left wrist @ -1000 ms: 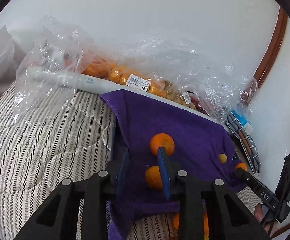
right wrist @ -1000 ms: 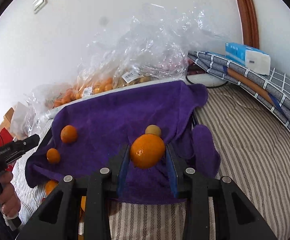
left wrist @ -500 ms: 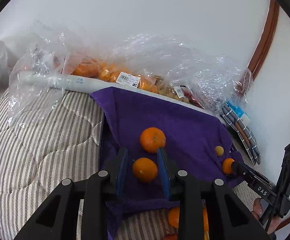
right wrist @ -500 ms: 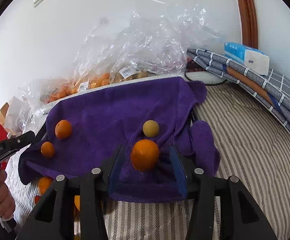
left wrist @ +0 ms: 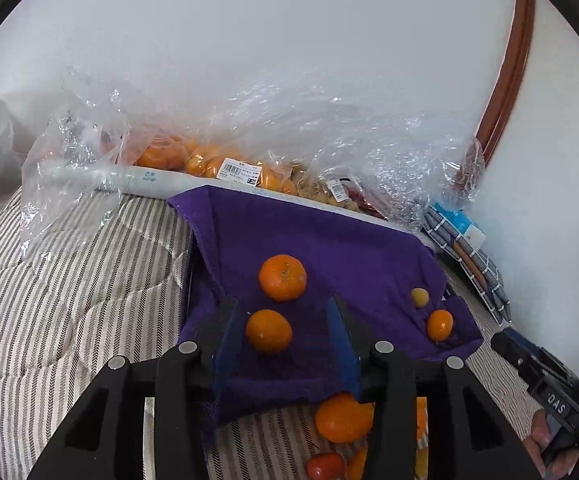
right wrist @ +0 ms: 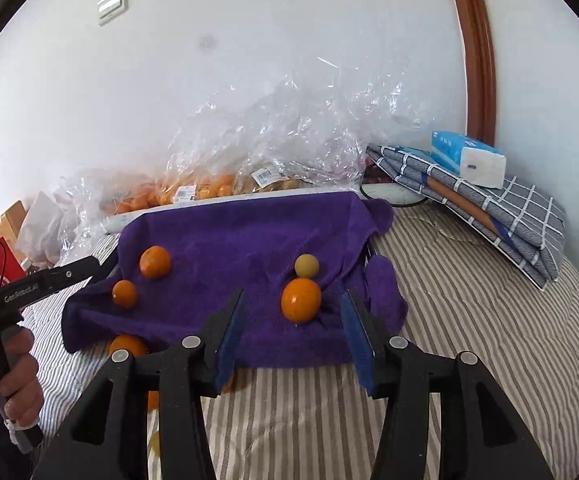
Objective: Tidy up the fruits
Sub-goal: 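Grasp another small yellow fruit with the right gripper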
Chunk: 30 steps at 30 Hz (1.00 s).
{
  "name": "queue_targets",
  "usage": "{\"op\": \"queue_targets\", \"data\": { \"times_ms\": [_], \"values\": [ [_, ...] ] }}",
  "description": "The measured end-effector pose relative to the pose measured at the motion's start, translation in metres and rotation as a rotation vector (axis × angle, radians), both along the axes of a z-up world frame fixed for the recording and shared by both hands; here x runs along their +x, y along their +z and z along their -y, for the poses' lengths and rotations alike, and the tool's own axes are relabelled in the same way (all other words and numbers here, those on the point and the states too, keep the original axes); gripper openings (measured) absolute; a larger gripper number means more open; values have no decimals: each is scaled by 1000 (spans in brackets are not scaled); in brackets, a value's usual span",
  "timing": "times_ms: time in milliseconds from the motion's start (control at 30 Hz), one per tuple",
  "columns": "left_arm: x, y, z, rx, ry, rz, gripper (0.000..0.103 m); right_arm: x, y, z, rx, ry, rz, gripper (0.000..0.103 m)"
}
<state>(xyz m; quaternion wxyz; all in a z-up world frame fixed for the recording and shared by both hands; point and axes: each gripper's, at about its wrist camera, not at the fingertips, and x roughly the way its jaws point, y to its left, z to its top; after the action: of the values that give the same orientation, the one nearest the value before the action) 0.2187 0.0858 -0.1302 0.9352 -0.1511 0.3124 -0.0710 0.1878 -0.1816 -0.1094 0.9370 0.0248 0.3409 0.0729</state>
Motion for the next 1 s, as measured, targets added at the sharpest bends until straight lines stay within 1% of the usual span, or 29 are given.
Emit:
{"op": "queue_targets", "data": {
  "times_ms": [133, 267, 333, 467, 533, 633, 700, 733, 767, 800, 867, 1000],
  "values": [
    [-23, -2, 0, 9, -3, 22, 42, -16, -6, -5, 42, 35, -82, 49],
    [-49, -7, -5, 15, -24, 1, 42, -37, -19, -17, 44, 68, -148, 49],
    [-62, -11, -8, 31, -21, -5, 42, -48, -23, -26, 43, 95, -156, 49],
    [-79, -18, -10, 79, -6, -45, 42, -64, -31, -43, 42, 142, -173, 49],
    [-86, -23, -13, 78, -2, -65, 42, -65, -36, -52, 43, 168, -191, 49],
    [-92, -25, -14, 77, -7, -78, 42, -62, -43, -65, 16, 188, -196, 49],
    [-92, -28, -12, 89, -11, -93, 44, -56, -48, -70, 7, 198, -226, 44],
    [-90, -29, -11, 92, -15, -103, 47, -53, -50, -72, 2, 200, -238, 39],
    [-90, -30, -11, 90, -18, -112, 49, -50, -53, -74, -15, 199, -259, 32],
    [-88, -32, -12, 87, -20, -123, 49, -49, -55, -76, -33, 197, -271, 29],
    [-88, -34, -12, 84, -12, -131, 49, -52, -55, -80, -67, 202, -258, 28],
    [-88, -33, -7, 100, -27, -126, 49, -57, -51, -75, -83, 193, -231, 28]
  ]
}}
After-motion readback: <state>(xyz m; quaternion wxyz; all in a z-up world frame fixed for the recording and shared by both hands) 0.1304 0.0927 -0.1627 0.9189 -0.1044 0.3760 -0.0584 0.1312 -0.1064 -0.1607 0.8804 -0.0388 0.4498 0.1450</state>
